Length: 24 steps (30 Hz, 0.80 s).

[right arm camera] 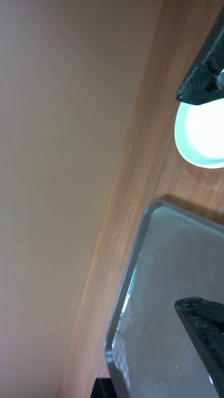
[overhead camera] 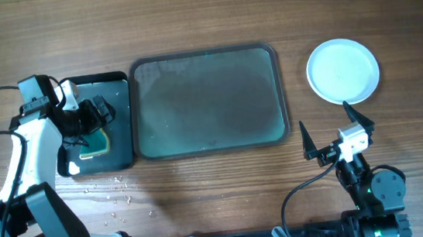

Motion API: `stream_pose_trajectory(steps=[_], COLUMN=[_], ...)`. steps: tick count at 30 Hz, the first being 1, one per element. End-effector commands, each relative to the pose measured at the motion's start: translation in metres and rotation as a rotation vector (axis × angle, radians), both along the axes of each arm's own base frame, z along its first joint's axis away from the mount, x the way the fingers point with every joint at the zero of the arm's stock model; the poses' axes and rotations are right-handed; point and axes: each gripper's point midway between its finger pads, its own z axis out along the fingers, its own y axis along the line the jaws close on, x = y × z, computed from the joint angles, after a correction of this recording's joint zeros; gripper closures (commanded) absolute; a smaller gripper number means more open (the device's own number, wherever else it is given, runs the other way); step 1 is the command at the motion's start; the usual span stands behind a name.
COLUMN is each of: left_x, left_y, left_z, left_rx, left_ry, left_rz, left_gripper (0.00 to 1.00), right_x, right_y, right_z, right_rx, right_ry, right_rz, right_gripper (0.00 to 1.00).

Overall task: Clean dirty plates on tray and stack at the side
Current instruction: 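Lower the sponge into the water tray and release it with the left gripper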

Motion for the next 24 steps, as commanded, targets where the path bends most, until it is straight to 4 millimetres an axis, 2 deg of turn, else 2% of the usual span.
stream_pose_trajectory(steps=[1, 11, 15, 19, 21, 24], left_x=[-0.002, -0.002, 0.001, 0.004, 0.001, -0.012], left_y=[-0.001, -0.001, 0.000, 0.001, 0.000, -0.004], left_z=[-0.004, -0.004, 0.011, 0.060, 0.096, 0.160], left_rx=[0.004, 0.004, 0.020, 0.067, 0.101, 0.165], left_ry=[0.013, 0.013, -0.034, -0.179, -0.284, -0.479], left_rz=[-0.010, -0.010, -0.010, -0.009, -0.009, -0.007], left_gripper=[0.00, 0.00, 0.00, 0.00, 0.00, 0.00], right_x=[-0.001, -0.001, -0.001, -0.001, -0.001, -0.001], right_y=[0.001, 0.001, 0.001, 0.001, 0.001, 0.001], right_z=[0.003, 0.003, 0.003, 0.003, 0.003, 0.003], right_rx=[0.017, 0.017, 0.017, 0.016, 0.017, 0.017], right_ry=[-0.010, -0.010, -0.010, -0.010, -0.010, -0.010], right_rz=[0.008, 0.008, 0.008, 0.008, 0.008, 0.008], right_gripper=[0.00, 0.00, 0.00, 0.00, 0.00, 0.00])
